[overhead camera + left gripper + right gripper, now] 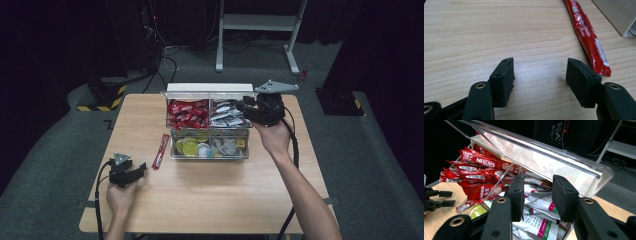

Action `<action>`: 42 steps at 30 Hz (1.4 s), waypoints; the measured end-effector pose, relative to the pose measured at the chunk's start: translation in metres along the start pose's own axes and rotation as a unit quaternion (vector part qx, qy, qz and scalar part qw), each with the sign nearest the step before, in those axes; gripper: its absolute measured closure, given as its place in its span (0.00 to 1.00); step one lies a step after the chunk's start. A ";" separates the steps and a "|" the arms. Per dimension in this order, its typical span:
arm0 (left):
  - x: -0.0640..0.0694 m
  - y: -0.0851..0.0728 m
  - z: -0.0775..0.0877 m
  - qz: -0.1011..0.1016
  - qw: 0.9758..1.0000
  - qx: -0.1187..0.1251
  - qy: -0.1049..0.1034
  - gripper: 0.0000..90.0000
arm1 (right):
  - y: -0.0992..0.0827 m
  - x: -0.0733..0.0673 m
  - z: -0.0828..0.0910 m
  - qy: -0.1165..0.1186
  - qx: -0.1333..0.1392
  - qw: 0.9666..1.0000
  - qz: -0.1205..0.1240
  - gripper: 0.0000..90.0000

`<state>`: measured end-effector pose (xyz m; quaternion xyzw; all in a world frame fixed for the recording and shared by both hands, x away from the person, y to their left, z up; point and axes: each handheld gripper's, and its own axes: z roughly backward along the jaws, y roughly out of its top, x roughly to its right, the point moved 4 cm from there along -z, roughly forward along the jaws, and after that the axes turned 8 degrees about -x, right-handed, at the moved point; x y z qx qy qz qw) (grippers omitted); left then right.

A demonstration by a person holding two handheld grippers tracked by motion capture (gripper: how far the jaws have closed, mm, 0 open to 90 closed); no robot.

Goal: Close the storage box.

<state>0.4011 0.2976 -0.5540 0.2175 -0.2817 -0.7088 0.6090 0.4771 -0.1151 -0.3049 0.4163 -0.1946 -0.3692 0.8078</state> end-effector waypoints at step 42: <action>0.004 0.000 -0.001 -0.021 1.000 -0.008 0.003 0.37 | -0.029 0.015 0.013 -0.013 -0.021 1.000 -0.013 0.59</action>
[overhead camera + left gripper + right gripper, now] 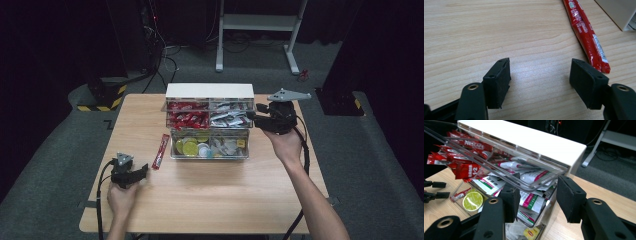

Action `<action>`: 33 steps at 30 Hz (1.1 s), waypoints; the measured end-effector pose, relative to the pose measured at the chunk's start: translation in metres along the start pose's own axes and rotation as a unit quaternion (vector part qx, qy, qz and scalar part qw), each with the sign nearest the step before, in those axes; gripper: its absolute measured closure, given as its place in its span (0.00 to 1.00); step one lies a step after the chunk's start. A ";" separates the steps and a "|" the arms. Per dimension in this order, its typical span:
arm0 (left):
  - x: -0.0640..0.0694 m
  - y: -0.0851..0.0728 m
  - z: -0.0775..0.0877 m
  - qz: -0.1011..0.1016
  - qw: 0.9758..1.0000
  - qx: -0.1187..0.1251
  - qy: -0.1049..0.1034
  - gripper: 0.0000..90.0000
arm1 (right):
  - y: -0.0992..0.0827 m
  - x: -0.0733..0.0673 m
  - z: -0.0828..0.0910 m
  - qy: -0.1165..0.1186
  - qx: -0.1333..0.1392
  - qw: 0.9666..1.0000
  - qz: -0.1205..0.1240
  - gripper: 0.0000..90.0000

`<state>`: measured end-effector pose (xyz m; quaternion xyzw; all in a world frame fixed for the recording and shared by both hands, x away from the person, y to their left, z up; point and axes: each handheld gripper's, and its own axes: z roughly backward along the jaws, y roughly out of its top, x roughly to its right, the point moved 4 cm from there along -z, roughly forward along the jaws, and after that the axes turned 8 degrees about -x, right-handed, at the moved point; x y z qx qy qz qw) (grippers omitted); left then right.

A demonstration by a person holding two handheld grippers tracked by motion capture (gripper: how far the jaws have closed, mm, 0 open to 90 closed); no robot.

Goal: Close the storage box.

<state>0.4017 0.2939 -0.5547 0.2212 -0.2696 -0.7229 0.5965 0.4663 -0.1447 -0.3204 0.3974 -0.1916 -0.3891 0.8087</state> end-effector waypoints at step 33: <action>0.000 0.000 0.000 -0.001 1.000 -0.001 0.000 0.37 | -0.025 -0.005 -0.006 0.020 -0.020 0.999 0.014 0.62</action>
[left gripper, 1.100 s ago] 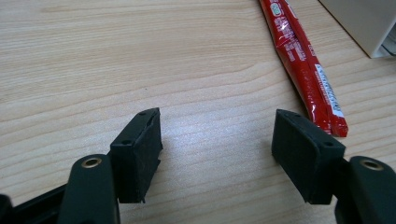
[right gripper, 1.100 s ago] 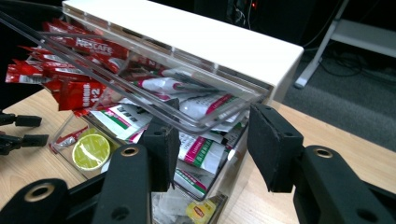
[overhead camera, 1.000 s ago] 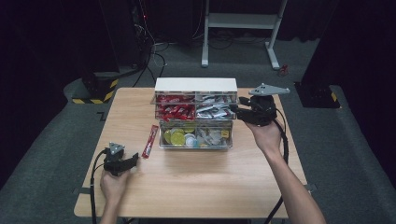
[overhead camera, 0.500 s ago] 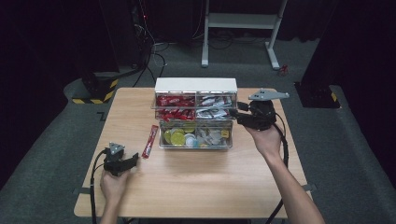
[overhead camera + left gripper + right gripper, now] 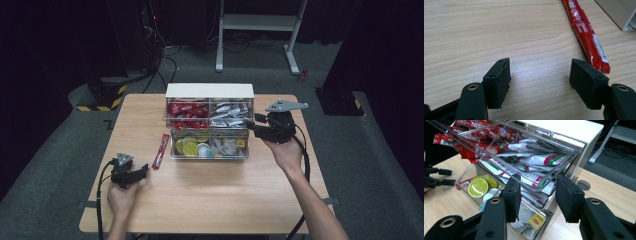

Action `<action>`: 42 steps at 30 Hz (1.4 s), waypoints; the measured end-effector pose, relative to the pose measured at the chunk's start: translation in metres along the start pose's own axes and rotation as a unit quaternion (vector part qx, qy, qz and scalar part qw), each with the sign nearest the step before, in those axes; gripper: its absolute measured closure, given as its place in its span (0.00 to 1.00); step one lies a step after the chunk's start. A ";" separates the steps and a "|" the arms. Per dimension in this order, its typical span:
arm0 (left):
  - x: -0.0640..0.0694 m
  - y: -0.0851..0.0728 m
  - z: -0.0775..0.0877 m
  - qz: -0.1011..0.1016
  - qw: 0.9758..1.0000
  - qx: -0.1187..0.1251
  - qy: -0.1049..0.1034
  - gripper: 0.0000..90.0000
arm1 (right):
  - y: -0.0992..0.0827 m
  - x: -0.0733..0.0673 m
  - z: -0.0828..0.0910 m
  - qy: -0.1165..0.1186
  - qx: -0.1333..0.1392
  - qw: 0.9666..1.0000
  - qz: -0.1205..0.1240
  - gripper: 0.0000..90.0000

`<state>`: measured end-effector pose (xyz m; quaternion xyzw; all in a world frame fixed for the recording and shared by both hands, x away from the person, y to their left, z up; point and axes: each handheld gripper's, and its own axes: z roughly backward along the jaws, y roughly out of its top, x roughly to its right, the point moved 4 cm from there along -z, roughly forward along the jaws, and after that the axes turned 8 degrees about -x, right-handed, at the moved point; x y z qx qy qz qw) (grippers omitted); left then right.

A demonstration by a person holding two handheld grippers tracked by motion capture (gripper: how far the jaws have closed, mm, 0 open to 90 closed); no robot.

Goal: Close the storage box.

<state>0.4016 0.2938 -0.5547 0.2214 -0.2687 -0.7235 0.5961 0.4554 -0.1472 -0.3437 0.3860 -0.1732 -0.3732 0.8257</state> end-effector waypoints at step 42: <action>0.000 0.000 0.000 0.000 1.000 0.000 0.000 0.37 | -0.037 0.018 0.011 0.000 0.018 0.999 -0.029 0.61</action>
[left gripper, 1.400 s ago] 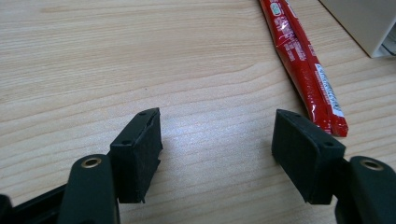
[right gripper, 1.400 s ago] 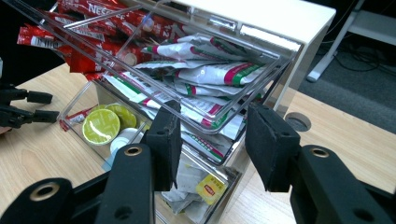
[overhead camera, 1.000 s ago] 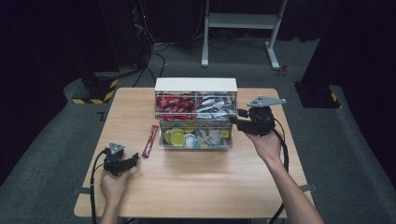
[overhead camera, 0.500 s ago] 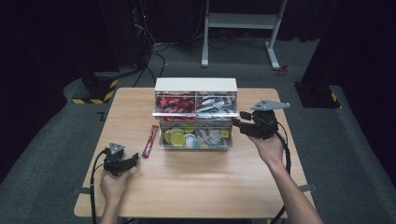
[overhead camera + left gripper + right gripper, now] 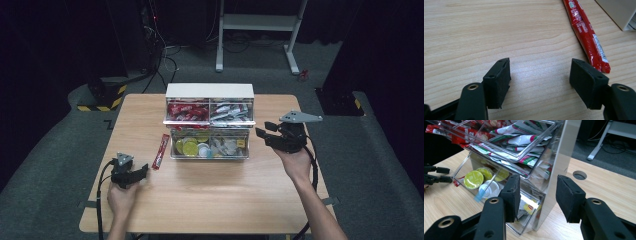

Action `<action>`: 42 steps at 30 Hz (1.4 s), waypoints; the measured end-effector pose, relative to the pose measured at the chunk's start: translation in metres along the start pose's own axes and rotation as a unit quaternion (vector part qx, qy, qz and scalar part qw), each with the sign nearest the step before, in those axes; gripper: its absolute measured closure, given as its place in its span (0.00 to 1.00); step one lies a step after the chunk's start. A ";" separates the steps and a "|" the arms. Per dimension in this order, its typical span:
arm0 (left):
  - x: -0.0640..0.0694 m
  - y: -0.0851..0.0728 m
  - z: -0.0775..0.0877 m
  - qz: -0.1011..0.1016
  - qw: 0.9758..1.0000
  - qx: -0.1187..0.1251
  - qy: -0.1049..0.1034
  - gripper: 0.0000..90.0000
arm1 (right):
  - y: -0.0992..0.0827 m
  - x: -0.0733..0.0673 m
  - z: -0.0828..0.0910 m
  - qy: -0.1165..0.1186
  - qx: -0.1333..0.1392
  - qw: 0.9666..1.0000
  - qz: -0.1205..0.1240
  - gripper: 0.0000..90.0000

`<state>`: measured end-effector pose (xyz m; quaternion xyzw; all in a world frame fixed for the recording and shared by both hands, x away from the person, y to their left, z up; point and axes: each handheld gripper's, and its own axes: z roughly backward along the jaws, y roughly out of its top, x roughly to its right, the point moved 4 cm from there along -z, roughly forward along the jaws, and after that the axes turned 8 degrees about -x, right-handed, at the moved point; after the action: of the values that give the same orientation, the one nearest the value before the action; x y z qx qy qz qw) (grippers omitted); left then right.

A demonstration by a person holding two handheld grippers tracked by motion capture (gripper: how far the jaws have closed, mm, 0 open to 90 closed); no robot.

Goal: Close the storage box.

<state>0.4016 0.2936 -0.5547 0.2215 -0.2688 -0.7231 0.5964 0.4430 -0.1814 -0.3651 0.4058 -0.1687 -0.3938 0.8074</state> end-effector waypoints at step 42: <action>0.000 0.000 0.000 0.000 1.000 0.000 0.001 0.37 | -0.067 0.039 0.030 -0.016 0.034 0.997 -0.065 0.62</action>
<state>0.4015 0.2935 -0.5547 0.2220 -0.2684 -0.7227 0.5970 0.4163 -0.2510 -0.4013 0.4371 -0.1682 -0.4460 0.7627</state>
